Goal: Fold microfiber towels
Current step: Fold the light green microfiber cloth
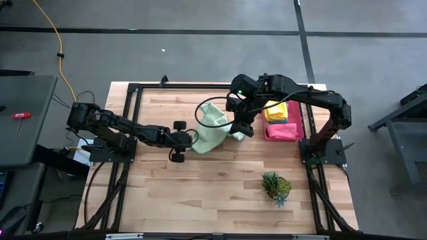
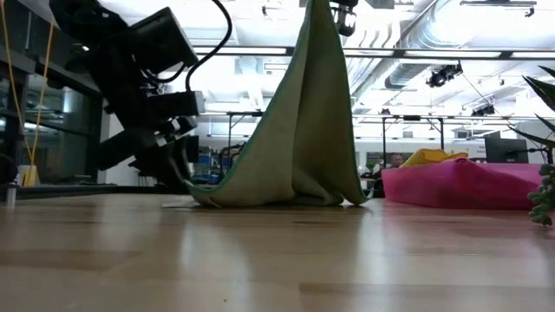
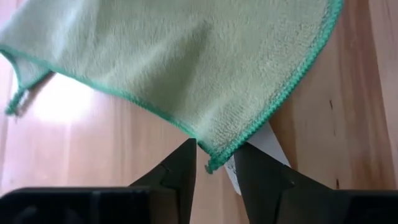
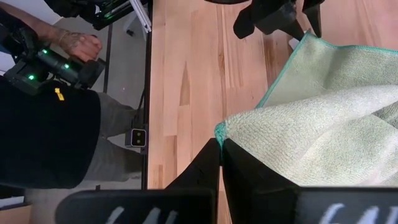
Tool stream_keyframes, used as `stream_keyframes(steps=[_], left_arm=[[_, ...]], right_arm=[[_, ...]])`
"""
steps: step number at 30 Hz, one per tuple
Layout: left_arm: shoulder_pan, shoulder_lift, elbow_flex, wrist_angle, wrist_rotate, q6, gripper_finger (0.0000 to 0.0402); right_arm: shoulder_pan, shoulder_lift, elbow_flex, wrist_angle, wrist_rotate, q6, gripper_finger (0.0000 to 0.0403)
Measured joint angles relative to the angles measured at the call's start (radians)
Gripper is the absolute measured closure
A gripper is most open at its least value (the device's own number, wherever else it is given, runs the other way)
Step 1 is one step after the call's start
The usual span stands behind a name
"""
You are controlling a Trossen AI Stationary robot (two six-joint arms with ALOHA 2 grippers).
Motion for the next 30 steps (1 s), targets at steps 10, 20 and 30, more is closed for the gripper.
stream_keyframes(steps=[10, 20, 30], left_arm=[[0.000, 0.000, 0.000, 0.038, 0.000, 0.131, 0.0310], [0.000, 0.000, 0.000, 0.058, 0.025, 0.293, 0.0310], [0.000, 0.000, 0.000, 0.056, 0.030, 0.386, 0.0315]], right_arm=[[0.000, 0.000, 0.000, 0.000, 0.000, 0.000, 0.0403], [0.000, 0.000, 0.000, 0.000, 0.000, 0.000, 0.0403], [0.000, 0.000, 0.000, 0.000, 0.000, 0.000, 0.0403]])
